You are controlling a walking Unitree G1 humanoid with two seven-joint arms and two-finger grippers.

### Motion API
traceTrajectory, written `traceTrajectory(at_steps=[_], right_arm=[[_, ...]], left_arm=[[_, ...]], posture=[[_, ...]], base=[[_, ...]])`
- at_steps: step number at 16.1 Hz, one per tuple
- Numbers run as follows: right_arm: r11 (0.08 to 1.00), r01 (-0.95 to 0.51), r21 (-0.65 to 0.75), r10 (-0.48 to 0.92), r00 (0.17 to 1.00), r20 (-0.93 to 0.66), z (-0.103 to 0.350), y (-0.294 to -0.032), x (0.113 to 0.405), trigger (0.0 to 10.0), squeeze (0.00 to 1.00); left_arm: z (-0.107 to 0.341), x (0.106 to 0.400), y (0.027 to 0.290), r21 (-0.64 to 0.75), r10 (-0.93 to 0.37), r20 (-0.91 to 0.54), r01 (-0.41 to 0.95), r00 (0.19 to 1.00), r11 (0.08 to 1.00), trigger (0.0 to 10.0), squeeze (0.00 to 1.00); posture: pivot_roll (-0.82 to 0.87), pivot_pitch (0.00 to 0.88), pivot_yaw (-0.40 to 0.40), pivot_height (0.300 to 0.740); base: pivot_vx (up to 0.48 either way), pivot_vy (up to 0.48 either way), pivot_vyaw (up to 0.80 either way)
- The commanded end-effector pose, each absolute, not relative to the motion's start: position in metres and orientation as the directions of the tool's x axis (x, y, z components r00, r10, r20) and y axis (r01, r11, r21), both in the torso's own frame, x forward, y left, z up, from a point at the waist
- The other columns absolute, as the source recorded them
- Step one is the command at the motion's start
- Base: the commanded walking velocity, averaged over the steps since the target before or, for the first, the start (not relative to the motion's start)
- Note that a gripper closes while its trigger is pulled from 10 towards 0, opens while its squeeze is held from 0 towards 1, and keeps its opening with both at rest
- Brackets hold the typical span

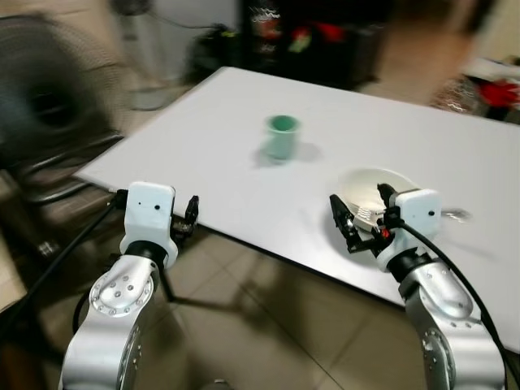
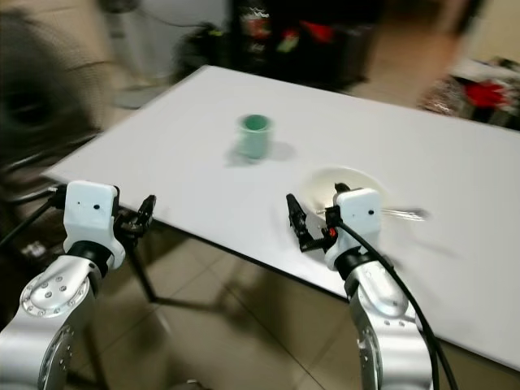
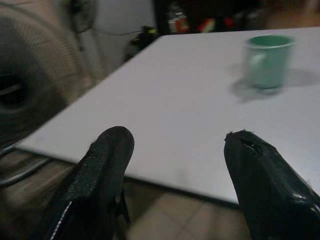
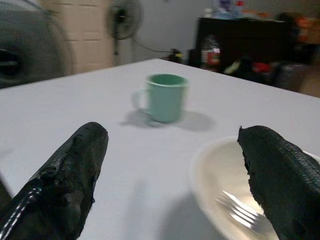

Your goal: Setting the table

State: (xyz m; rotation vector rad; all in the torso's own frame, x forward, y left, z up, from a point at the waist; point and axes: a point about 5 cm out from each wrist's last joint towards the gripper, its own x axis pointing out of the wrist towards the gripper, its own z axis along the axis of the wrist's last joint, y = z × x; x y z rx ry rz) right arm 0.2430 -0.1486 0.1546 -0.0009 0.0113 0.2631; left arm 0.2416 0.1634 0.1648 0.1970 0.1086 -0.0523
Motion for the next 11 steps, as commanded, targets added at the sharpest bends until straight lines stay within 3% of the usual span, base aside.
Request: traceTrajectory(at_steps=[1, 6, 7, 11], right_arm=[[0.971, -0.240, 0.016, 0.241, 0.970, -0.038, 0.149, -0.149, 0.244, 10.0, 1.00], [0.982, -0.189, 0.023, 0.189, 0.982, -0.001, 0.146, -0.152, 0.248, 10.0, 1.00], [0.989, -0.144, -0.036, 0.144, 0.990, 0.003, 0.145, -0.155, 0.250, 10.0, 1.00], [0.975, -0.221, 0.024, 0.221, 0.974, -0.042, 0.143, -0.149, 0.250, 10.0, 1.00]], left_arm=[[0.168, 0.241, 0.165, 0.207, -0.034, -0.097, 0.053, 0.995, 0.977, 10.0, 0.00], [0.171, 0.244, 0.165, 0.221, -0.035, -0.091, 0.054, 0.995, 0.974, 10.0, 0.00], [0.175, 0.246, 0.166, 0.238, -0.045, -0.080, 0.063, 0.996, 0.969, 10.0, 0.00], [0.180, 0.249, 0.170, 0.254, -0.035, -0.071, 0.052, 0.997, 0.966, 10.0, 0.00]], posture=[[-0.06, 0.000, 0.009, 0.740], [-0.05, 0.000, 0.013, 0.740], [-0.05, 0.001, 0.014, 0.740], [-0.04, 0.000, 0.014, 0.740]], base=[[0.000, 0.000, 0.80], [0.000, 0.256, 0.80], [0.000, 0.319, 0.80], [0.000, 0.315, 0.64]])
